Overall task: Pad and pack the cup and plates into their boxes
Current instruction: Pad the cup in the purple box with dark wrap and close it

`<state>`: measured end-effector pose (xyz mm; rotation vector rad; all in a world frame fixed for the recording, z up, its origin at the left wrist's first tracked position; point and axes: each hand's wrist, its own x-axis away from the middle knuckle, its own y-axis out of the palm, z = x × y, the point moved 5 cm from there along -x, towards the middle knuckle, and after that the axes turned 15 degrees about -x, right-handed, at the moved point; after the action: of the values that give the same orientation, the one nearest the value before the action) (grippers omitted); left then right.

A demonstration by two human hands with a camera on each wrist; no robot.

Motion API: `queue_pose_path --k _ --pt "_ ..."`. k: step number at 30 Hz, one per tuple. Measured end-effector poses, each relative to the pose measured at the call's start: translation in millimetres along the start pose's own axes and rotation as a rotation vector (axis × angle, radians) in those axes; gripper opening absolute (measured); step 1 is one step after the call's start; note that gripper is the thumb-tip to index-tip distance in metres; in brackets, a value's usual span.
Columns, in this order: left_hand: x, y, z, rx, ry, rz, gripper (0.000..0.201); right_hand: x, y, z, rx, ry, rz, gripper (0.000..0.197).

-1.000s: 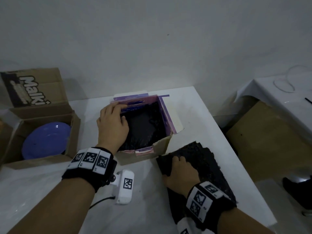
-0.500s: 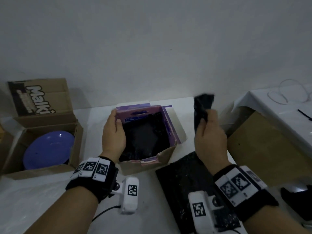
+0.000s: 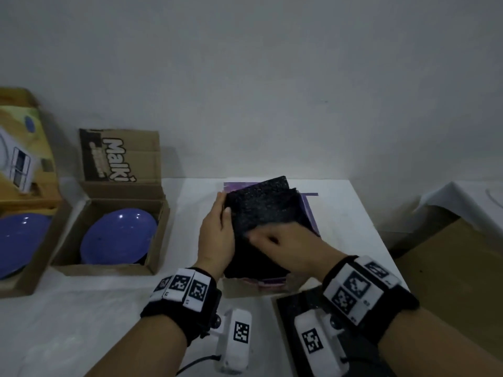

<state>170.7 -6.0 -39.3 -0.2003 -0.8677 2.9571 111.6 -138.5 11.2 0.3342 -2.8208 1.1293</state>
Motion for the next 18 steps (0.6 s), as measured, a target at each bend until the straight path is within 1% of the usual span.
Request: queue_pose_path --k 1,2,3,5,6,7,8,11,15,18 --pt "0 0 0 -0.004 0.005 -0.001 0.043 -7 -9 -4 0.084 -0.067 0.102 0.040" --pt "-1 0 -1 -0.003 0.005 -0.006 0.044 -13 -14 -5 0.198 -0.103 0.138 0.044" --pt "-1 1 -2 0.003 0.000 -0.012 0.045 -20 -14 1 0.289 -0.083 0.098 0.055" --pt "-1 2 -3 0.027 -0.020 -0.026 0.046 -30 -2 17 0.354 0.025 -0.086 0.090" --pt "-1 2 -3 0.039 -0.031 -0.030 0.047 -32 6 23 0.377 0.057 -0.148 0.102" --pt "-1 3 -4 0.047 -0.042 -0.031 0.047 -32 14 27 0.400 0.071 -0.176 0.110" --pt "-1 3 -4 0.050 -0.049 -0.030 0.047 -32 23 32 0.415 0.091 -0.188 0.113" --pt "0 3 -3 0.058 -0.052 -0.030 0.047 -31 43 40 0.479 0.199 -0.214 0.107" --pt "0 4 -2 0.043 -0.065 -0.036 0.055 -40 41 35 0.477 0.254 -0.152 0.088" --pt "1 3 -2 0.041 -0.078 -0.052 0.064 -47 39 30 0.498 0.287 -0.097 0.080"
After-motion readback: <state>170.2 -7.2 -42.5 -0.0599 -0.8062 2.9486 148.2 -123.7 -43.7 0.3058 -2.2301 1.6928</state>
